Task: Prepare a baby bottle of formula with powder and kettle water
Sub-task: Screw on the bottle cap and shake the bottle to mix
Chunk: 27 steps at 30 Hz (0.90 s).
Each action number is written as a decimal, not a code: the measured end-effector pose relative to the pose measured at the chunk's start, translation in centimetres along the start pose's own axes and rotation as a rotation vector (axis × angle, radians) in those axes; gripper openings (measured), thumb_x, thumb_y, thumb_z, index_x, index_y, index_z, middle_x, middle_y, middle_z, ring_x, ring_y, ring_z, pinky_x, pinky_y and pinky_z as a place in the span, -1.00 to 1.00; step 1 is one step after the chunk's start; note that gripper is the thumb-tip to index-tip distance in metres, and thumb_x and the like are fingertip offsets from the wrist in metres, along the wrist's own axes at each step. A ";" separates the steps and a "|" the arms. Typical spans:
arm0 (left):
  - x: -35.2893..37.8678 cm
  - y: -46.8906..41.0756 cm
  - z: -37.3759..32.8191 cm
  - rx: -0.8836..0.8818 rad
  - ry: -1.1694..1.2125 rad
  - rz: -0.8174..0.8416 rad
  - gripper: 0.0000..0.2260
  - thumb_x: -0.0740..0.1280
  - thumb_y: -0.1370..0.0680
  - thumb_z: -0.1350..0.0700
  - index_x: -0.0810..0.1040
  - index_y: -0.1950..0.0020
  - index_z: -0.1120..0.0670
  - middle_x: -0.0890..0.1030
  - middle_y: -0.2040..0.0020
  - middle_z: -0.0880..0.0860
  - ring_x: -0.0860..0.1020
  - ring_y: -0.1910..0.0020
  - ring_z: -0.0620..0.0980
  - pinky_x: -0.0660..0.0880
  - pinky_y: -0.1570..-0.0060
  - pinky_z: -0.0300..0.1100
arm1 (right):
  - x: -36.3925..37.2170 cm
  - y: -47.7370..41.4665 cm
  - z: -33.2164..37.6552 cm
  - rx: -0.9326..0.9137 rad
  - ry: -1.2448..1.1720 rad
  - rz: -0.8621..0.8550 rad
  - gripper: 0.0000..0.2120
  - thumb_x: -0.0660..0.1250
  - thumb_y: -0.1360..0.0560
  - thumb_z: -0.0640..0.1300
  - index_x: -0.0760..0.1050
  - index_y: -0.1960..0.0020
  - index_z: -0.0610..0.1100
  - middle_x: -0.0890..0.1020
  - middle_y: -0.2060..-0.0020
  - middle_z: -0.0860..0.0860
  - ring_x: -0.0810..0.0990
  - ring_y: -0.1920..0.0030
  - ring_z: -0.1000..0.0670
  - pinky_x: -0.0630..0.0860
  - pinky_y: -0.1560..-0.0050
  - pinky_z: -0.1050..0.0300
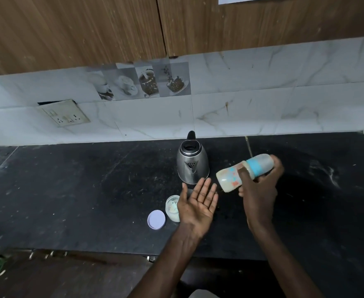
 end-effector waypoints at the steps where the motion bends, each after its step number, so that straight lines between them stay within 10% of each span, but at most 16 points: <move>1: -0.2 0.0 0.0 -0.002 0.009 -0.002 -0.43 0.24 -0.63 -0.25 0.59 -0.39 0.18 0.65 -0.33 0.15 0.58 -0.38 0.13 0.37 -0.51 0.03 | 0.2 0.0 0.3 -0.013 0.032 0.053 -0.35 0.52 -0.55 0.00 0.24 -0.50 0.21 0.66 -0.09 0.02 0.74 0.08 -0.01 0.63 0.34 0.20; 7: 0.1 0.2 0.1 -0.012 0.010 0.024 -0.43 0.23 -0.64 -0.24 0.56 -0.41 0.19 0.65 -0.34 0.15 0.58 -0.38 0.16 0.38 -0.50 0.05 | -1.4 -0.9 1.5 -0.027 -0.042 -0.089 -0.34 0.48 -0.58 0.01 0.20 -0.54 0.18 0.66 -0.15 -0.01 0.74 0.02 0.02 0.66 0.26 0.20; 11: 0.3 0.2 0.5 -0.008 0.014 0.021 -0.43 0.24 -0.63 -0.24 0.59 -0.38 0.19 0.65 -0.34 0.18 0.57 -0.39 0.16 0.46 -0.40 0.06 | -0.1 0.9 0.9 -0.051 0.124 0.245 -0.35 0.53 -0.52 0.03 0.28 -0.49 0.24 0.71 0.05 0.00 0.70 0.30 0.10 0.60 0.37 0.22; 16: 0.1 0.7 0.7 -0.004 0.034 0.037 -0.43 0.23 -0.64 -0.25 0.57 -0.40 0.17 0.64 -0.35 0.14 0.58 -0.38 0.15 0.39 -0.49 0.03 | -1.8 0.7 0.3 0.006 -0.132 -0.106 -0.39 0.48 -0.59 0.02 0.23 -0.51 0.18 0.68 -0.14 -0.01 0.75 0.05 0.04 0.66 0.26 0.15; 20: 0.0 1.3 1.1 0.001 0.039 0.016 -0.44 0.24 -0.63 -0.25 0.63 -0.33 0.18 0.64 -0.34 0.18 0.58 -0.37 0.15 0.52 -0.29 0.03 | -0.4 2.3 -0.6 -0.004 -0.001 0.165 -0.39 0.53 -0.54 0.01 0.31 -0.47 0.24 0.73 0.00 -0.02 0.67 0.30 0.10 0.59 0.34 0.17; 24: -0.4 1.8 0.8 0.020 0.047 0.018 -0.43 0.23 -0.64 -0.25 0.58 -0.40 0.17 0.65 -0.35 0.14 0.57 -0.39 0.14 0.42 -0.46 0.02 | -1.9 1.5 0.1 -0.006 -0.164 -0.081 -0.33 0.49 -0.59 -0.02 0.22 -0.57 0.16 0.66 -0.19 0.00 0.75 0.01 -0.01 0.61 0.30 0.24; 27: -0.8 2.1 1.0 0.030 0.069 -0.001 -0.43 0.24 -0.63 -0.25 0.59 -0.39 0.18 0.64 -0.36 0.15 0.57 -0.39 0.14 0.47 -0.38 0.02 | -0.5 2.3 0.0 -0.017 -0.062 0.091 -0.33 0.48 -0.58 -0.04 0.21 -0.55 0.17 0.67 -0.15 -0.04 0.75 0.07 -0.01 0.61 0.33 0.24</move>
Point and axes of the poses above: each hand's wrist, its own y-axis away from the middle knuckle, its own x-axis out of the palm, z = x × y, the point moved 5 cm from there along -y, towards the middle knuckle
